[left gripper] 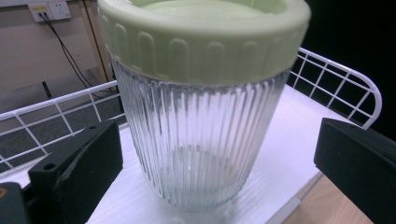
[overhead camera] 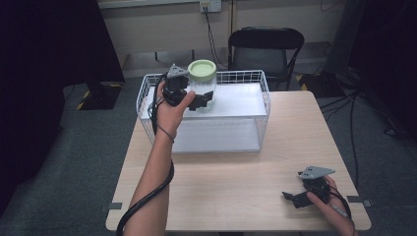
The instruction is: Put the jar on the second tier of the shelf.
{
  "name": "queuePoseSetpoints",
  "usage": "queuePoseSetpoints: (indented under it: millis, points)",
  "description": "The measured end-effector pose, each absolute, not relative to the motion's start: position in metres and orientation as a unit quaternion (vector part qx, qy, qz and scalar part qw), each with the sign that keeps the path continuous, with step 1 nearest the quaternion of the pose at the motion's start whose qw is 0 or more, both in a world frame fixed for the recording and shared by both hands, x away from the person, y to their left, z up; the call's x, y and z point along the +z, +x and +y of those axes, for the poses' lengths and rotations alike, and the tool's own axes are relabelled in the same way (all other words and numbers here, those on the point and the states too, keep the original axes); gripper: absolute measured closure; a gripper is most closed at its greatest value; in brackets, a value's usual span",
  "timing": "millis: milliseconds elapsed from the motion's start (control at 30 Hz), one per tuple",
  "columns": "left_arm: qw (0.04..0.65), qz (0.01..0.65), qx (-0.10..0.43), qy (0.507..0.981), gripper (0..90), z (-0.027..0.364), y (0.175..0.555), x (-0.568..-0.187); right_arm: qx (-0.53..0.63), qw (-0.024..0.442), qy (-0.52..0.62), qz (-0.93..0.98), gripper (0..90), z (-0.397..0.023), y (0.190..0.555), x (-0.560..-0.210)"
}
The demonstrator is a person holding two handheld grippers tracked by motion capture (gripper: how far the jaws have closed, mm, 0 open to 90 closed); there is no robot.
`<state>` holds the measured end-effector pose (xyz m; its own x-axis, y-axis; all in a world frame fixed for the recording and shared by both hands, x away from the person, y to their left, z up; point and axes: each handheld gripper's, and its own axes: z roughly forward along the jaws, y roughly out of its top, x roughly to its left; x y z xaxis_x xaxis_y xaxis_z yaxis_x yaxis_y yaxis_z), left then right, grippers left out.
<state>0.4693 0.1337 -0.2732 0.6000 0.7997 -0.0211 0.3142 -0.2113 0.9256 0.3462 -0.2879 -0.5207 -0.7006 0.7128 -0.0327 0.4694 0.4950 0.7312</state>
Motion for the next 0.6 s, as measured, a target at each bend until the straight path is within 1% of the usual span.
queuePoseSetpoints:
  millis: [400,600]
  points:
    - [0.504,0.363,0.237,0.747,0.8,0.137,0.456,-0.280,0.362,0.168,0.348,0.848,0.0,-0.288,0.346,-0.521]
    - [0.507,0.360,0.226,0.750,0.9,0.141,0.450,-0.288,0.362,0.168,0.348,0.848,0.0,-0.288,0.346,-0.521]
